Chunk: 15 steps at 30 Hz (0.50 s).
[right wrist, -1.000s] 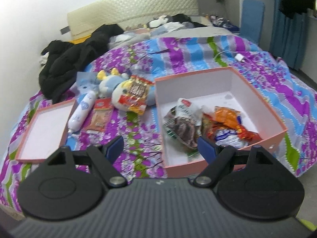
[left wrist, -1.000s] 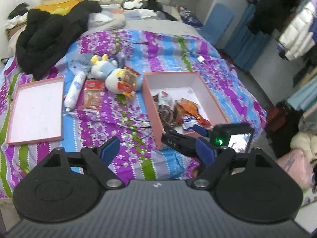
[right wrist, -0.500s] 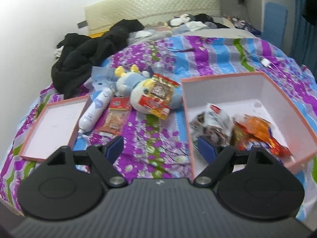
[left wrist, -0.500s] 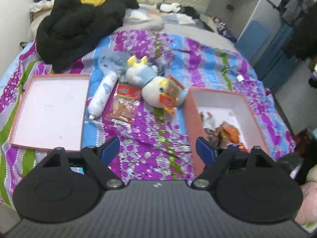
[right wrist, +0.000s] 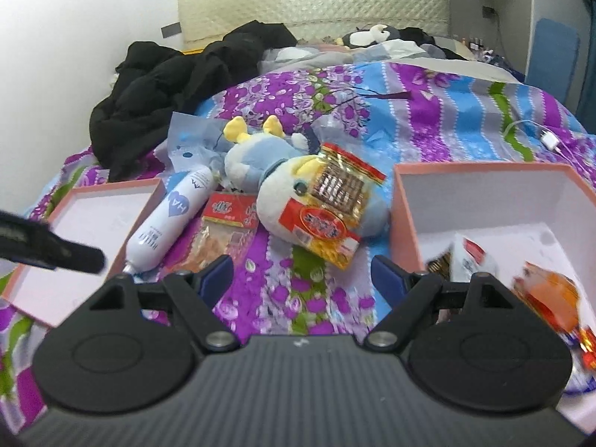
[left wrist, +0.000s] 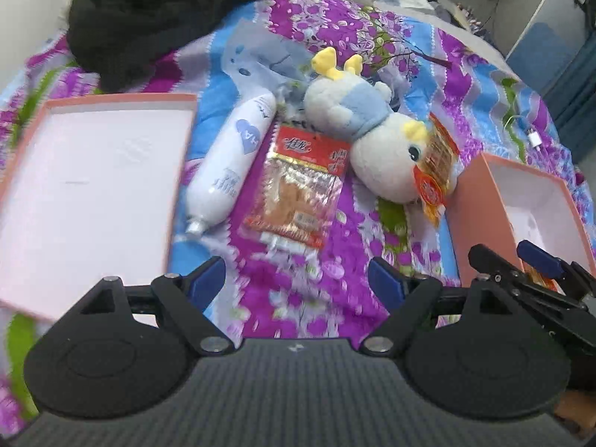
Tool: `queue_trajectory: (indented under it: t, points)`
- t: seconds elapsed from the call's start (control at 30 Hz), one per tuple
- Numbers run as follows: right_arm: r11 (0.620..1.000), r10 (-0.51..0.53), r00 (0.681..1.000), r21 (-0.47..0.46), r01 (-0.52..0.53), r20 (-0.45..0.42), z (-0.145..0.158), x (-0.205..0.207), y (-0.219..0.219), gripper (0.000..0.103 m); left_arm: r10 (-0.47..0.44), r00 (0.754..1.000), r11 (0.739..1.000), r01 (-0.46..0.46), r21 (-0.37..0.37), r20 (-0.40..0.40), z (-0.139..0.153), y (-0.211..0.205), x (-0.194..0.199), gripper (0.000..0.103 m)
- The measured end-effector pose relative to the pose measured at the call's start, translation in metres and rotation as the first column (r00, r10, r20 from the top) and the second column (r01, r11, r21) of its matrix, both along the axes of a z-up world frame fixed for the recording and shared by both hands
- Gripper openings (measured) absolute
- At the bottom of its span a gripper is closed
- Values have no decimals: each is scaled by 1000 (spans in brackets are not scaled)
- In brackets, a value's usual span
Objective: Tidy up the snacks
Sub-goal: 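Move both tools down to the snack packets beside the plush toy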
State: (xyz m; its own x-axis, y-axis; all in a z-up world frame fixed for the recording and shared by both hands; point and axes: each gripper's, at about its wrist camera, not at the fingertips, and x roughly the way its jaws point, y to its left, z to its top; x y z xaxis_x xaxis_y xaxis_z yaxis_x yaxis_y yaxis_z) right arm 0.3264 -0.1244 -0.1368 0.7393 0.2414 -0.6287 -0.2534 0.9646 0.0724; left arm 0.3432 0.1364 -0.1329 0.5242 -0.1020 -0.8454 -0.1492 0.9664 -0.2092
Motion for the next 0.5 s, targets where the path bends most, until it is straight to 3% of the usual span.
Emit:
queue_trajectory:
  t: [0.17,0.3,0.37,0.43,0.5]
  points:
    - [998,13,1000,-57,-12,1,-25,35,16,78,-20,999,998,16,-65,-51,-61,5,36,87]
    - [991,30,1000,-134,-29,0,-46,60,27,75,-70,997,997,70,20,13,-84,-10,50,87]
    - [990,40,999,-133,-40,-7,-52,70,30,74,-93,995,993,90,77,34,-93,-17,59,87]
    - [989,47,999,-139,-47,-3,-53,76,32,65,-115,992,989,110,101,41,-100,-21,68,87]
    - [986,54,999,-159,-53,3,-55,81,35,64,-155,986,978,144,150,64,-109,-26,77,87]
